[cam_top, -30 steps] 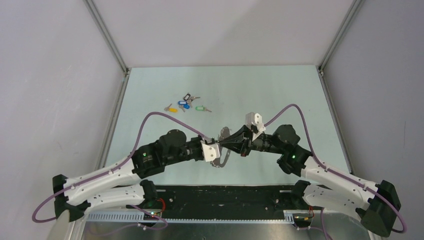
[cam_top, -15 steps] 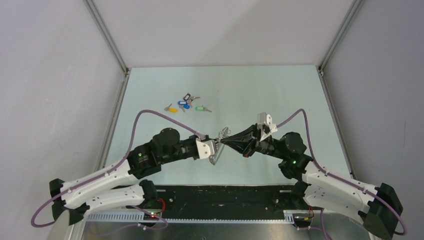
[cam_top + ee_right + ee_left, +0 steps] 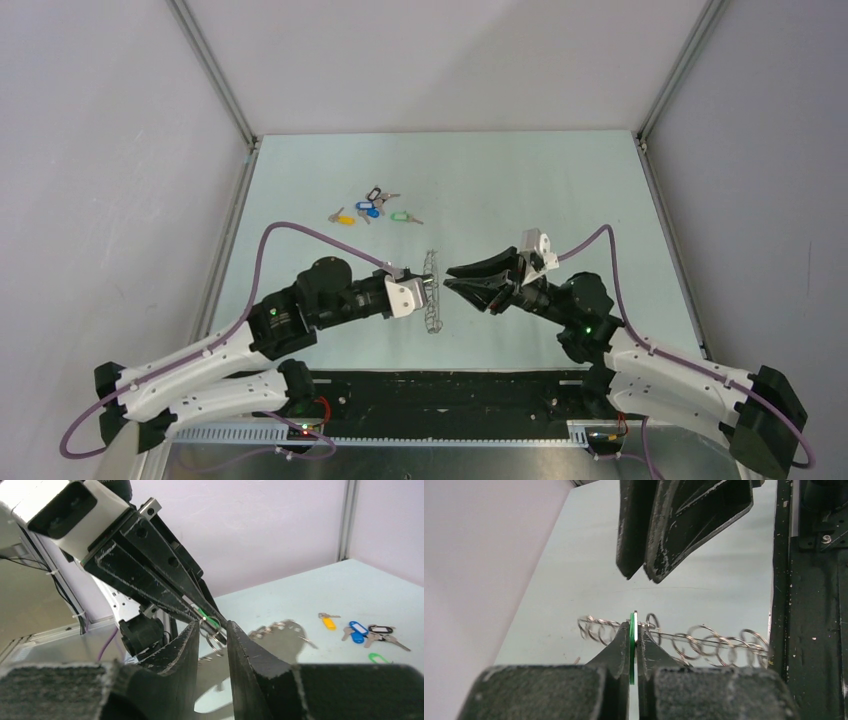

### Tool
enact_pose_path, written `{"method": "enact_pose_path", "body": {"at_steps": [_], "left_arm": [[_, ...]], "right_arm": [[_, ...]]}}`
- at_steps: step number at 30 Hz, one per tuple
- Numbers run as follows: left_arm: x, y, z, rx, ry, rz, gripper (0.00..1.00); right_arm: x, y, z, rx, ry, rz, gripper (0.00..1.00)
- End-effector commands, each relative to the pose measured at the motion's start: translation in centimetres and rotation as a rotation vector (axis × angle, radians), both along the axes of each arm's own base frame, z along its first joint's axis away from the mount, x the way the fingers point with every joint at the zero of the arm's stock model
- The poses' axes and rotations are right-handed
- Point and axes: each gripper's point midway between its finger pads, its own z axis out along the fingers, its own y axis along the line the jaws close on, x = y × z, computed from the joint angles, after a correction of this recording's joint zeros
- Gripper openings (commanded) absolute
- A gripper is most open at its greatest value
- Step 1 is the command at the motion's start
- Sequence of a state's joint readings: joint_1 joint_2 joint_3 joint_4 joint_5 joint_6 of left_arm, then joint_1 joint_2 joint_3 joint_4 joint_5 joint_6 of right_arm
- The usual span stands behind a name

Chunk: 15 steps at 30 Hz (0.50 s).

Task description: Remove the keys from the keyring

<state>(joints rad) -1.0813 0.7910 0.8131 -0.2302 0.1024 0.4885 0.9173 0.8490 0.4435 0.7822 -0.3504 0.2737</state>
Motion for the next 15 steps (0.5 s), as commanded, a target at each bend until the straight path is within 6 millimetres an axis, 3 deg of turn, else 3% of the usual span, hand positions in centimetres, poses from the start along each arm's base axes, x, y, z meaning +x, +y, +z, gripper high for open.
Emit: {"method": "enact_pose_path", "body": {"at_steps": [1,9,15], "left_arm": [[0.3,0.3,2.3,-0.068,-0.043,0.017,0.0],[0.1,0.3,2.3,-0.068,-0.047,0.004,0.0],[-0.2,0.1,2.3,-0.07,-0.046,-0.011,0.0]], "right_arm": [[0.1,-1.1,0.5,-0.012,-0.077,-0.052,0.3],[-1.2,-0.9,-1.3,-0.131,-0.218,-0.001,0.26],[-0.6,0.3,-2.1,-0.238,-0.277,0.009,0.26]]}}
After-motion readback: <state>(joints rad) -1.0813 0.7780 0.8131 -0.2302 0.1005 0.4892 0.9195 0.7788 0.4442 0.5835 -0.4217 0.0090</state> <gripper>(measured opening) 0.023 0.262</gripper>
